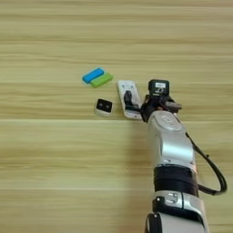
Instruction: Move the objects on the table
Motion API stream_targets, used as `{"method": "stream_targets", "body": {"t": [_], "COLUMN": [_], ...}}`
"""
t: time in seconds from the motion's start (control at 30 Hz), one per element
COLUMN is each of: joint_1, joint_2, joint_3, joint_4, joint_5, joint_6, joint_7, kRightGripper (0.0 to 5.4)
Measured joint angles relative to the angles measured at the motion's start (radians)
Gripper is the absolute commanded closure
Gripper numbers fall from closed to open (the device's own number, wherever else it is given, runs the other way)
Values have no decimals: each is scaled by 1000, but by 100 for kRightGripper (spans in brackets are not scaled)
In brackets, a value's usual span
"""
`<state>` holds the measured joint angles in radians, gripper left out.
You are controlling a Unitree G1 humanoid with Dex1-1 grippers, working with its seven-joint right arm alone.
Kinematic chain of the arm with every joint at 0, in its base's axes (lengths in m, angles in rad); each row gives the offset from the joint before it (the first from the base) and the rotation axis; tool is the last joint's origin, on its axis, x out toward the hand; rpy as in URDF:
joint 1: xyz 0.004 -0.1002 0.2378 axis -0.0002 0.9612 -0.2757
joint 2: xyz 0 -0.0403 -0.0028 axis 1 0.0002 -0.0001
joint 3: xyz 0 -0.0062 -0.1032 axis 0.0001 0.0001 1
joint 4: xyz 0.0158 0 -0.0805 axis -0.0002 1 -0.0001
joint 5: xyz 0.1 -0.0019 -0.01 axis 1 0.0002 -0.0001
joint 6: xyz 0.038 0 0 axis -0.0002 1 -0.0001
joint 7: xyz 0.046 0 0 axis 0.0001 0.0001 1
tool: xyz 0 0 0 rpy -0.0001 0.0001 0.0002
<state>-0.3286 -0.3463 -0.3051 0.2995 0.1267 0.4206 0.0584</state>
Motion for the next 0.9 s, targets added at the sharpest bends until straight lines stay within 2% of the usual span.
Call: {"method": "stream_targets", "body": {"t": [0.1,0.5,0.9], "joint_1": [0,0,-10], "joint_2": [-9,-45,-86], "joint_3": [-21,-43,-52], "joint_4": [-3,33,162], "joint_5": [-5,-9,-25], "joint_6": [-16,-18,-34], "joint_7": [-26,-28,-26], "kRightGripper": [6,6,6]}}
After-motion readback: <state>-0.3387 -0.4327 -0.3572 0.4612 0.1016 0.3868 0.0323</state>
